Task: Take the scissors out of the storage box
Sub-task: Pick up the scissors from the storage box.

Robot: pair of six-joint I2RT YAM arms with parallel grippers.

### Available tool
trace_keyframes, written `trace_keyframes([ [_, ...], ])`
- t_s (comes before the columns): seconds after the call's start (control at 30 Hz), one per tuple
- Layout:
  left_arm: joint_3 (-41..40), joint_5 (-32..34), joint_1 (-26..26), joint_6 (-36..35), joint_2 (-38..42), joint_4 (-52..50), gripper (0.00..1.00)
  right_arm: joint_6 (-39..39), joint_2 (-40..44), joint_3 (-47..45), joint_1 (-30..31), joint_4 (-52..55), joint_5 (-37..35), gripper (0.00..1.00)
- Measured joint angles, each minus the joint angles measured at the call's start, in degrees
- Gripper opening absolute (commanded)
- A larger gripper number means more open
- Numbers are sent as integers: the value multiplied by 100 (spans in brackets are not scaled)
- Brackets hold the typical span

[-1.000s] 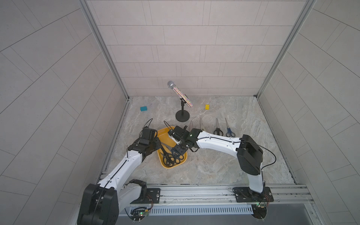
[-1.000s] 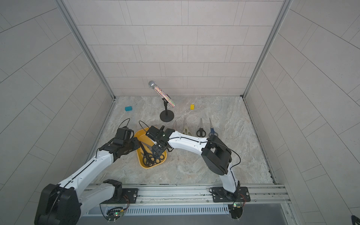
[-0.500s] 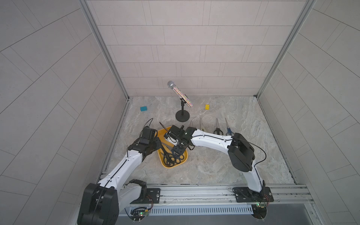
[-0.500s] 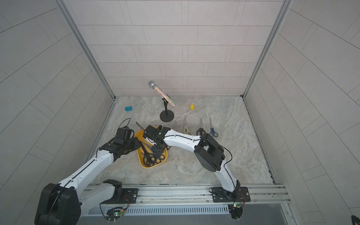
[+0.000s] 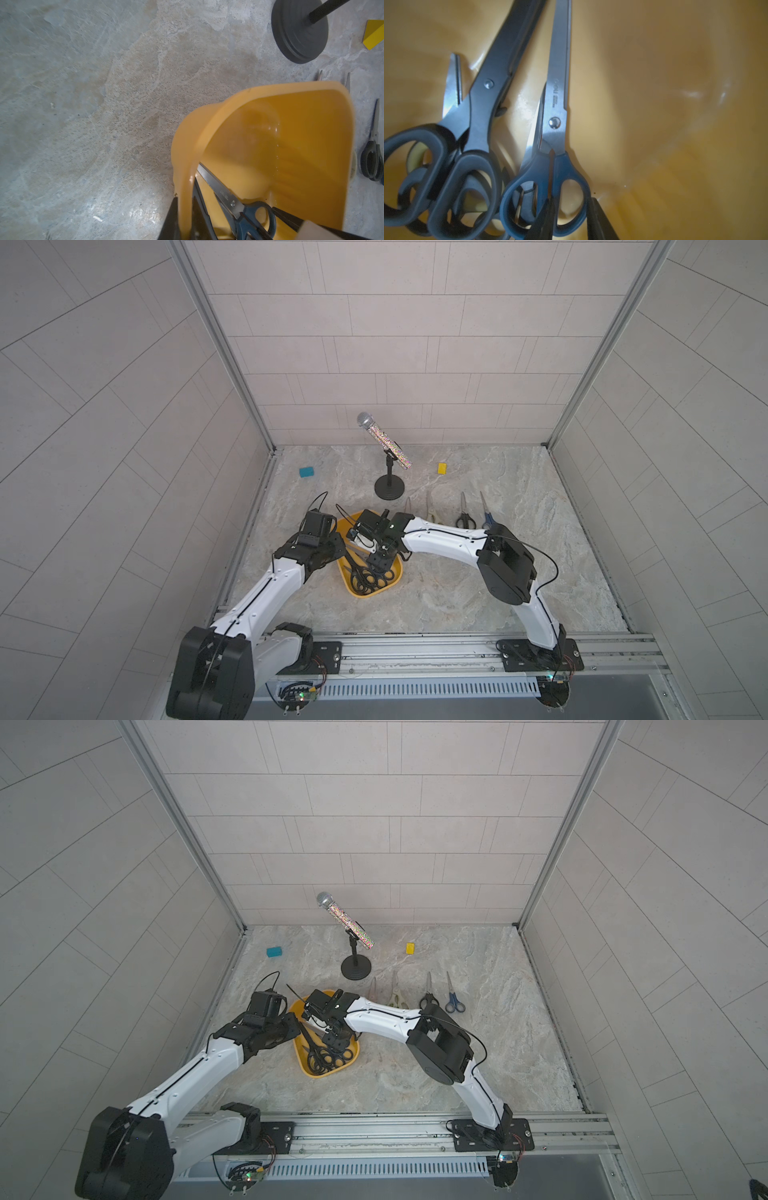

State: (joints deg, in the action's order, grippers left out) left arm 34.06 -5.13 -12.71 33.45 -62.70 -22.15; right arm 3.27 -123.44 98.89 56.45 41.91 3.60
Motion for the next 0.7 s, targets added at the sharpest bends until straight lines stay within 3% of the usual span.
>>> trace_keyframes([
  [0.2, 0, -2, 0, 7, -33, 0, 0, -136, -4, -20, -37, -101, 302, 34],
  [0.43, 0, -2, 7, 13, -37, -31, 0, -313, -4, -87, -63, -164, 332, 20],
  [0.7, 2, -13, 9, 11, -39, -9, 0, -479, 28, -87, -85, -87, 245, 20],
])
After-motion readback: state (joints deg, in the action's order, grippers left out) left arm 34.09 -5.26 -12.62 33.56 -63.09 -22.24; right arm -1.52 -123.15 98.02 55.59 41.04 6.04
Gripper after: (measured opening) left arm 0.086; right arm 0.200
